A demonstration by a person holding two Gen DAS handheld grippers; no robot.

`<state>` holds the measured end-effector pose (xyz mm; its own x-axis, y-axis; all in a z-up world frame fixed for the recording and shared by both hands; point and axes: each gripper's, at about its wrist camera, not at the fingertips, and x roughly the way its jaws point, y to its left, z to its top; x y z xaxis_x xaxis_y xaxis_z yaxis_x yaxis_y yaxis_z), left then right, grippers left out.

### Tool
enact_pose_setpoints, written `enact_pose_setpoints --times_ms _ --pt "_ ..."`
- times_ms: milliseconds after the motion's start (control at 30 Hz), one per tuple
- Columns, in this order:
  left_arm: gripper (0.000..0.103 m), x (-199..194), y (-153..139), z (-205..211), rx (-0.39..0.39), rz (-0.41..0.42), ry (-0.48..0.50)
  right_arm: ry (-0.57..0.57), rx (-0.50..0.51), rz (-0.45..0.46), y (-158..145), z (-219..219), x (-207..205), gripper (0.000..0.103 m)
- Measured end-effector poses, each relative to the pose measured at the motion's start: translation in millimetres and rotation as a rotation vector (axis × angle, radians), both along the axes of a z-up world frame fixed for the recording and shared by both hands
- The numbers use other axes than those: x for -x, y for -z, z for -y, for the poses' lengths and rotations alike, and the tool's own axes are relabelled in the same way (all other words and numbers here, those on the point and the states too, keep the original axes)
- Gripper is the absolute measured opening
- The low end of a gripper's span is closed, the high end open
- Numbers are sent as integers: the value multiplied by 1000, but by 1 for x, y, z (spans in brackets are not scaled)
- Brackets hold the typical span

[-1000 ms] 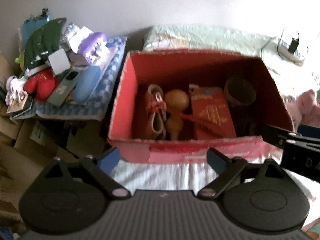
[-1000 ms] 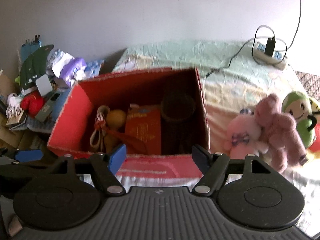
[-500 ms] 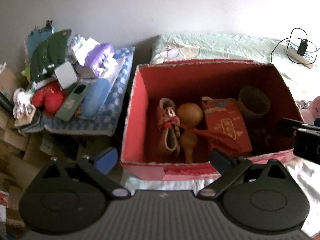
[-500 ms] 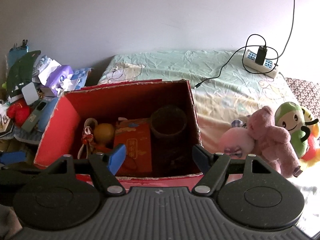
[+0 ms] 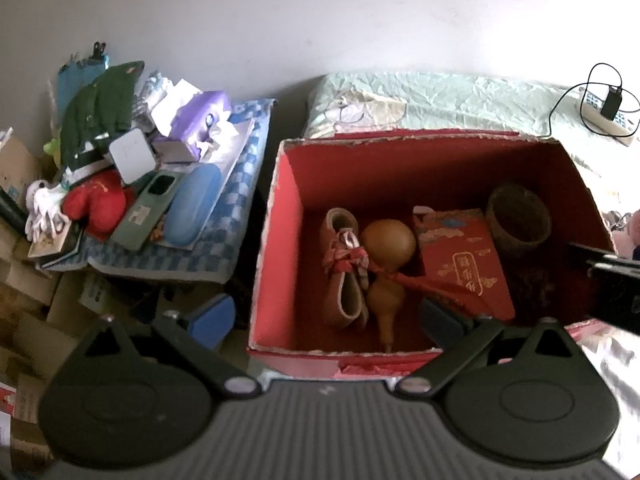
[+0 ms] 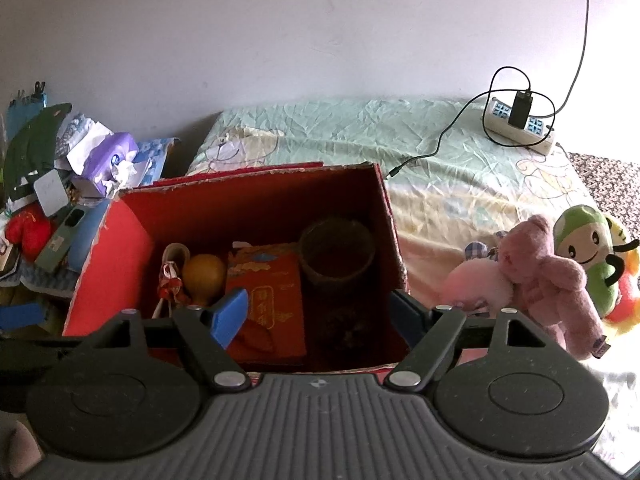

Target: Organize objects

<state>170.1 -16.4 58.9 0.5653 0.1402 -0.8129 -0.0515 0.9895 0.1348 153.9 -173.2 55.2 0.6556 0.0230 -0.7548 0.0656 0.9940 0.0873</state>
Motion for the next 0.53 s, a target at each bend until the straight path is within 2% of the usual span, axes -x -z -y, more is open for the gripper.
enact_pose_setpoints --times_ms 367,467,533 --pt "99 -5 8 0 -10 13 11 12 -24 -3 3 2 -3 80" --pt "93 -6 8 -2 3 22 15 16 -24 1 3 1 -2 80" --pt "92 -7 8 -3 4 29 3 20 -22 10 2 1 -1 80"
